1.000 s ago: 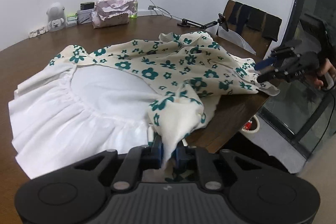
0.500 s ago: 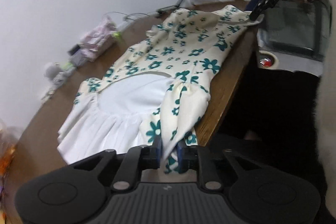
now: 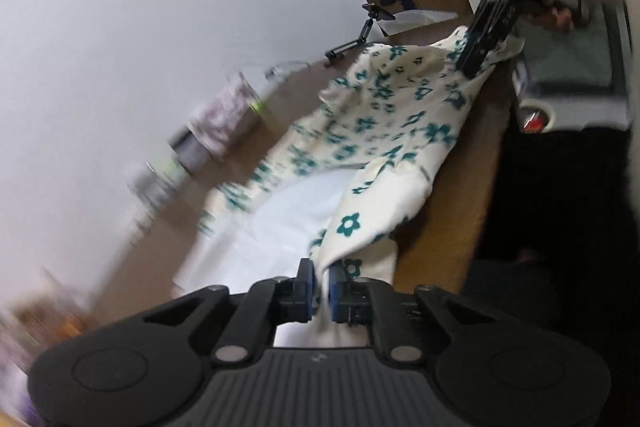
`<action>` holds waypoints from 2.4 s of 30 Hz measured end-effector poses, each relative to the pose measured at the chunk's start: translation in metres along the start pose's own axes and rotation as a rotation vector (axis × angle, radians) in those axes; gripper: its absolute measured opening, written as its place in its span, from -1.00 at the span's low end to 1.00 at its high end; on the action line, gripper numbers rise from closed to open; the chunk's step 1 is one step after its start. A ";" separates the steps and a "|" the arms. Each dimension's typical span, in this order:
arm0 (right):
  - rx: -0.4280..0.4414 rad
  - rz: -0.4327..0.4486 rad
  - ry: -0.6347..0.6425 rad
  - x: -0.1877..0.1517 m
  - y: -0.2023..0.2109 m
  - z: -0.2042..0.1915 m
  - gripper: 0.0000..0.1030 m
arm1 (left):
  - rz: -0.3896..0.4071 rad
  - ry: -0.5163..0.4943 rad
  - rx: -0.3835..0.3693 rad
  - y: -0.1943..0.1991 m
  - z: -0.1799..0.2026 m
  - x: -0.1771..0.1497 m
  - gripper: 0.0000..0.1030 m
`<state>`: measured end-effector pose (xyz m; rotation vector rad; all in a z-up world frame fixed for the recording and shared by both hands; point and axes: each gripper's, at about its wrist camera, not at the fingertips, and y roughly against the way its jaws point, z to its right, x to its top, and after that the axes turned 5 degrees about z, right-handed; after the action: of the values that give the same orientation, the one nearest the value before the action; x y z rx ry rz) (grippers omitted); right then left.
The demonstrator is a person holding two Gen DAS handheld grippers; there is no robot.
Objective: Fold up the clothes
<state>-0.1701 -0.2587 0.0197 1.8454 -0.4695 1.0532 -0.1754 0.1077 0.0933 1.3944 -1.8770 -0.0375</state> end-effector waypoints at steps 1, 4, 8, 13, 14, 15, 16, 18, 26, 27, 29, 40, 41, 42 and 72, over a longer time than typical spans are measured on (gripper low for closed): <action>0.001 0.004 -0.009 -0.002 -0.001 0.001 -0.55 | 0.004 -0.024 0.011 0.000 -0.001 0.000 -0.86; -0.032 0.012 0.050 -0.007 0.000 -0.008 -0.54 | -0.017 -0.068 0.007 0.000 0.001 -0.006 -0.78; -0.073 0.017 0.151 -0.013 0.001 -0.022 -0.52 | -0.131 -0.006 0.015 0.002 -0.001 -0.036 -0.77; 0.003 0.034 0.001 0.013 0.014 -0.002 -0.29 | -0.176 0.282 0.108 0.024 -0.054 -0.046 -0.70; 0.013 0.068 -0.024 0.022 0.018 0.004 -0.20 | -0.162 0.358 0.134 0.024 -0.068 -0.040 -0.58; 0.015 0.105 -0.039 0.034 0.020 0.010 -0.12 | -0.143 0.437 0.155 0.023 -0.081 -0.034 -0.35; 0.018 0.142 -0.054 0.045 0.022 0.015 -0.08 | -0.104 0.524 0.161 0.019 -0.094 -0.028 -0.20; -0.034 0.154 -0.018 0.071 0.009 0.023 -0.08 | -0.036 0.662 0.131 -0.002 -0.116 -0.015 0.08; -0.147 0.020 0.147 0.158 -0.095 0.059 -0.08 | -0.042 0.475 -0.019 -0.156 -0.126 0.064 0.08; -0.173 -0.010 0.151 0.164 -0.111 0.065 -0.09 | -0.051 0.476 -0.041 -0.171 -0.125 0.067 0.08; -0.169 -0.059 0.141 0.168 -0.140 0.075 -0.09 | -0.071 0.472 -0.081 -0.202 -0.122 0.073 0.08; -0.388 -0.017 0.159 0.138 -0.137 0.089 -0.97 | -0.199 0.558 -0.046 -0.262 -0.118 0.051 0.05; -0.415 0.000 0.172 0.136 -0.132 0.088 -0.97 | -0.201 0.561 -0.043 -0.260 -0.119 0.050 0.05; -0.442 0.016 0.185 0.134 -0.127 0.086 -0.97 | -0.203 0.557 -0.038 -0.260 -0.118 0.051 0.05; -0.108 0.018 0.114 0.106 -0.043 0.013 -0.51 | -0.012 0.722 -0.247 -0.106 -0.083 0.059 0.35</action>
<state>-0.0749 -0.2371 0.0808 1.6795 -0.4677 1.1169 -0.0465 0.0506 0.1359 1.0554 -1.2150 0.1971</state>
